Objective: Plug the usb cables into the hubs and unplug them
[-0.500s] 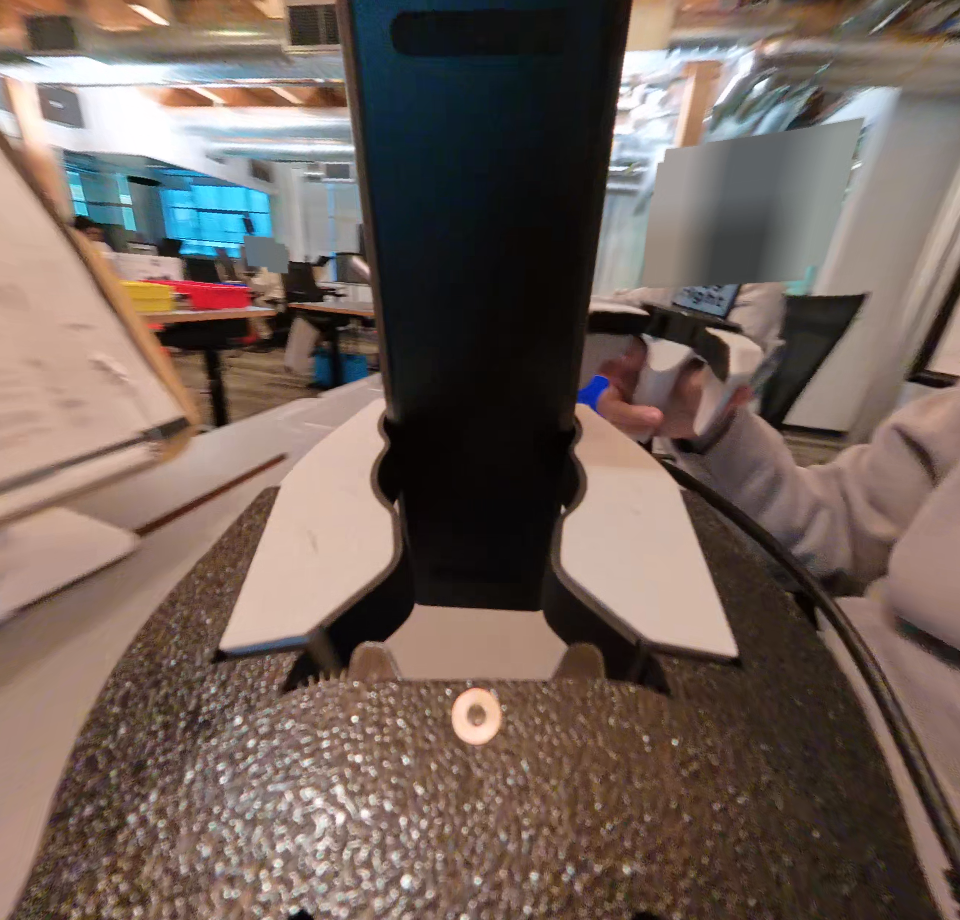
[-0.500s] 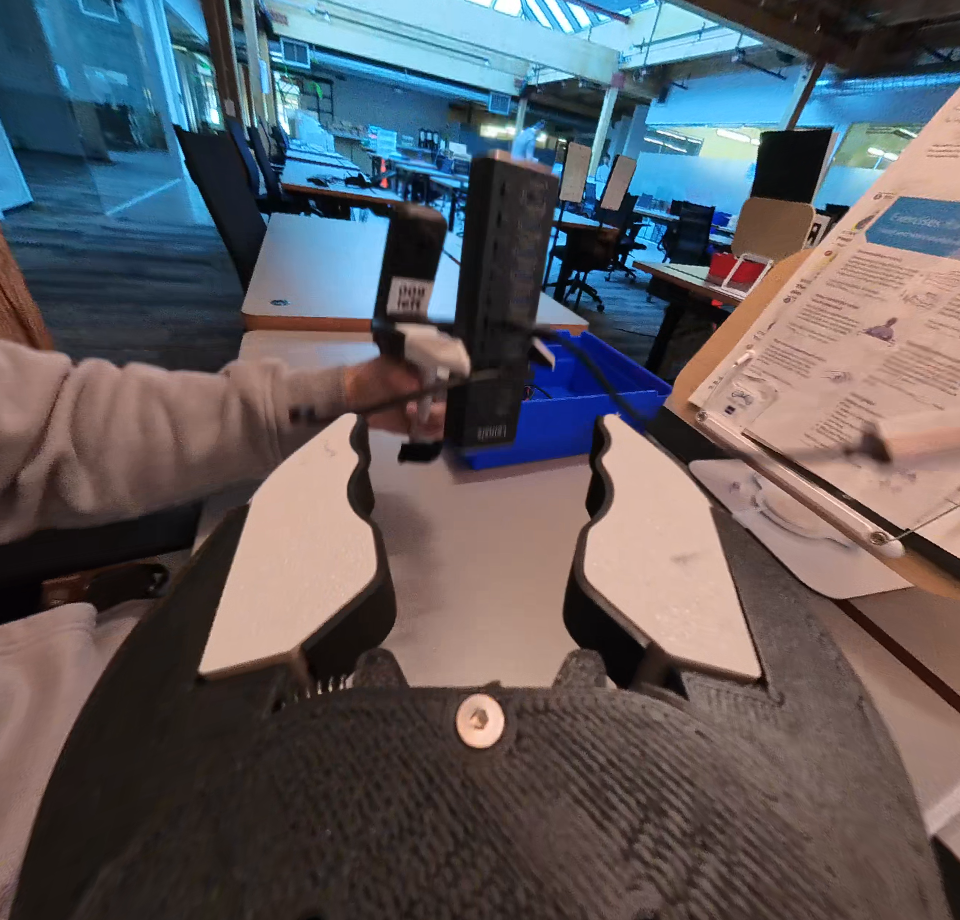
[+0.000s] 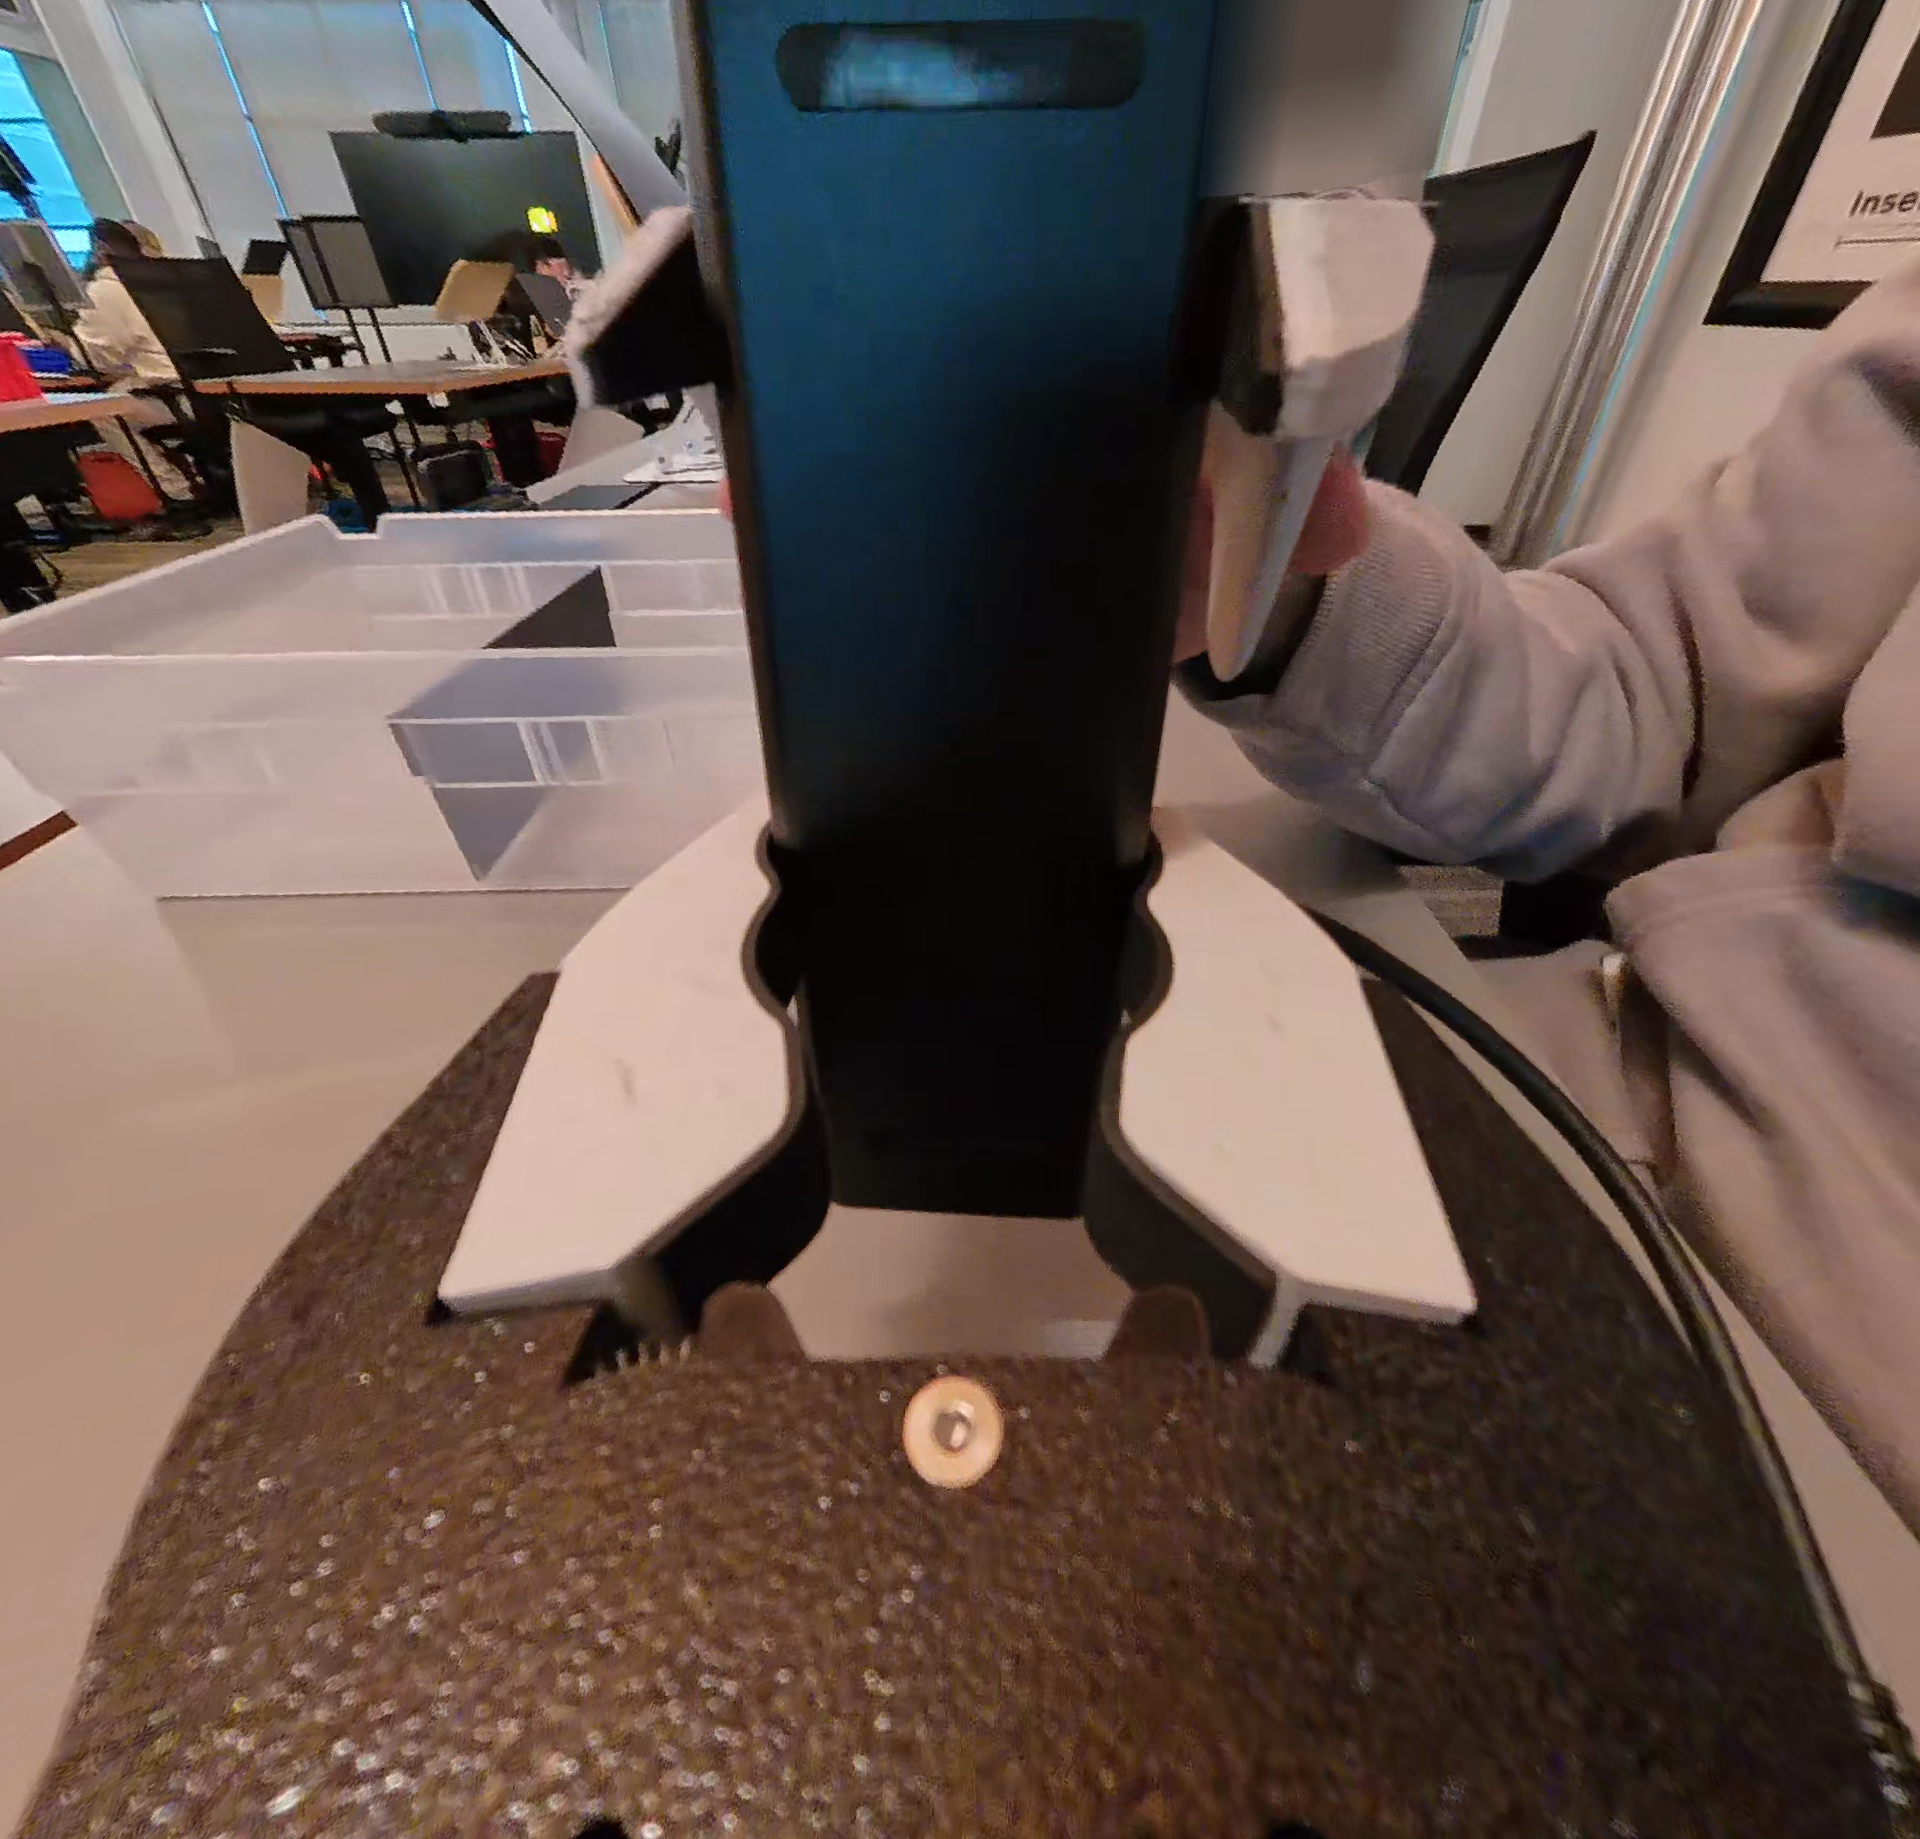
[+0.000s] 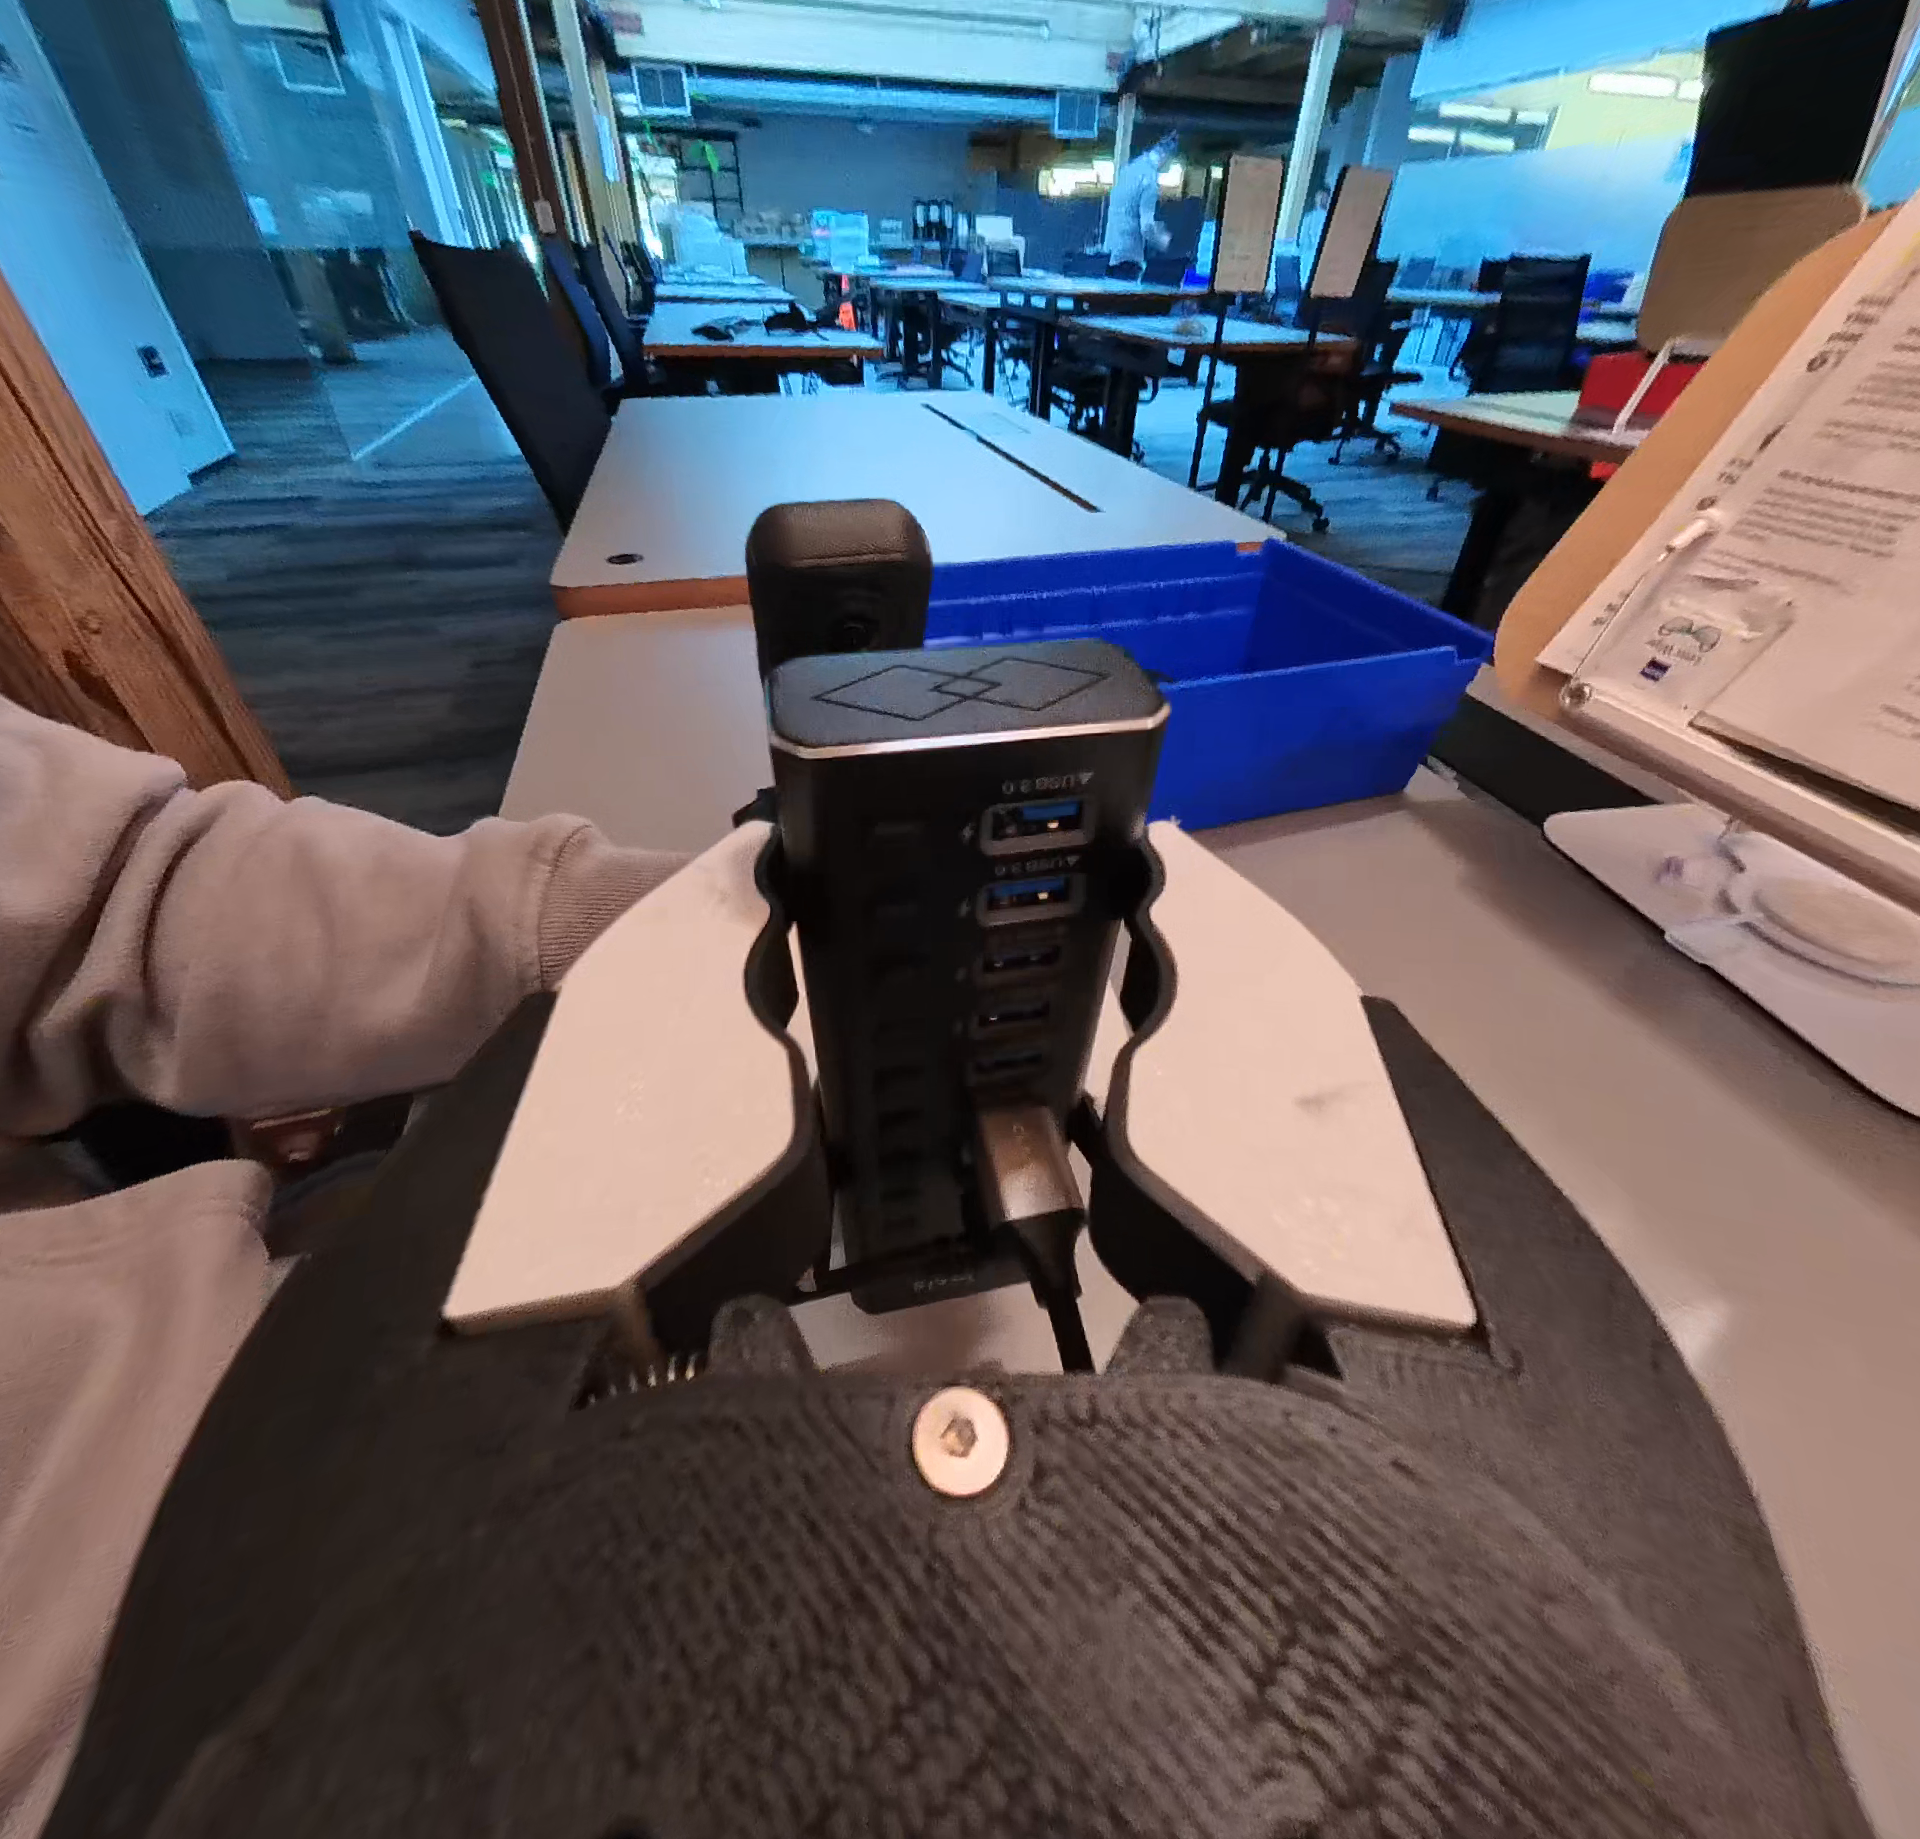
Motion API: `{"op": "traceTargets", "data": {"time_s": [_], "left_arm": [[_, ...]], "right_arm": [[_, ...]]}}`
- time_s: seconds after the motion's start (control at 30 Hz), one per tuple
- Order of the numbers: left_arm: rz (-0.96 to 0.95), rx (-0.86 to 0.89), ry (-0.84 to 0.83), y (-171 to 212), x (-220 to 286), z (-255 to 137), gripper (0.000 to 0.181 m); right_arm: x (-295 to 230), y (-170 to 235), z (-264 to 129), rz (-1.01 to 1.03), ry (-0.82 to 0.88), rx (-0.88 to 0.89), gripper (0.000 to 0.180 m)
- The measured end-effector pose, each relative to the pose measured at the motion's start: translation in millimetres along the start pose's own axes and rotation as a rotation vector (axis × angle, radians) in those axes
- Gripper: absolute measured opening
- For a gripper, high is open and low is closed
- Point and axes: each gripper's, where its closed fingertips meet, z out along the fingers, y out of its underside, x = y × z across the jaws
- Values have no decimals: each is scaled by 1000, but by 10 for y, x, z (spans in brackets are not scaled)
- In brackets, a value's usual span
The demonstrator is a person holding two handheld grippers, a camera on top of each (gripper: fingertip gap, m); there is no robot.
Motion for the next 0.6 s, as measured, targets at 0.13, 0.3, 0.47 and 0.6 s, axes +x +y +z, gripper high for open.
{"op": "traceTargets", "data": {"time_s": [0.13,0.3,0.47,0.6], "left_arm": [[-3,-22,26,77,19,25,61],[43,-46,-11,112,10,27,63],[85,-97,21,110,73,83,76],[61,-118,30,71,121,173,72]], "right_arm": [[7,89,15,0,30,-82,62],[18,180,12,-15,93,-174,62],[-67,205,32,14,33,-179,62],[-51,166,-10,18,20,-149,62]]}}
